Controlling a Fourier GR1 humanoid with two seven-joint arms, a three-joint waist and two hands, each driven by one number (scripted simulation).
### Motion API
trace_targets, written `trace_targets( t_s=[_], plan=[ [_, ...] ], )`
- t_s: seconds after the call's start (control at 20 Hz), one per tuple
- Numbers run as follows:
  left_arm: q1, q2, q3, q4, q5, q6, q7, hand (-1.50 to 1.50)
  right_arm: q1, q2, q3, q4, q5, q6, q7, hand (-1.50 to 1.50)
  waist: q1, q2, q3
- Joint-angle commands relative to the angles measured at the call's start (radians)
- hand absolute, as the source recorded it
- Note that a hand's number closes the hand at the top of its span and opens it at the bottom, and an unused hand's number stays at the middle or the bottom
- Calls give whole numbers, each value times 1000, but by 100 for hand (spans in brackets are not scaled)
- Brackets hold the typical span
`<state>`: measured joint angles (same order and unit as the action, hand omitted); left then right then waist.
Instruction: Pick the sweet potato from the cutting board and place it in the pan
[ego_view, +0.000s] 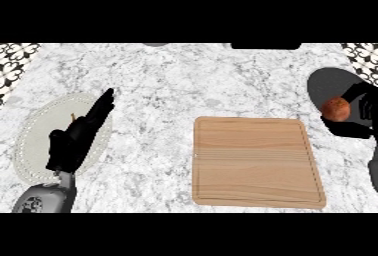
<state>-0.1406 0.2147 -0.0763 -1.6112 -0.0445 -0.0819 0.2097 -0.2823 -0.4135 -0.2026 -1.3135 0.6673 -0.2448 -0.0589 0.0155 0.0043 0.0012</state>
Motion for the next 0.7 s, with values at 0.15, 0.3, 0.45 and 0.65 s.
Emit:
trace_targets(
  t_s=[0.15,0.3,0.45,0.65],
  plan=[
    [-47,0,15,43,1,-27,-7,0,-238,-60,-115,521,-17,-154,-268,150,11,7,1],
    [-73,-25,15,81,-15,-6,-23,0,-306,-103,-154,692,-39,-164,-373,150,9,8,1],
    [-68,-44,2,89,-49,16,-30,0,-393,-81,-153,817,-19,-234,-423,150,10,6,1],
    [-33,-29,4,22,-22,-14,-14,0,-473,-179,-209,969,-32,-228,-479,150,33,14,3]
  ],
)
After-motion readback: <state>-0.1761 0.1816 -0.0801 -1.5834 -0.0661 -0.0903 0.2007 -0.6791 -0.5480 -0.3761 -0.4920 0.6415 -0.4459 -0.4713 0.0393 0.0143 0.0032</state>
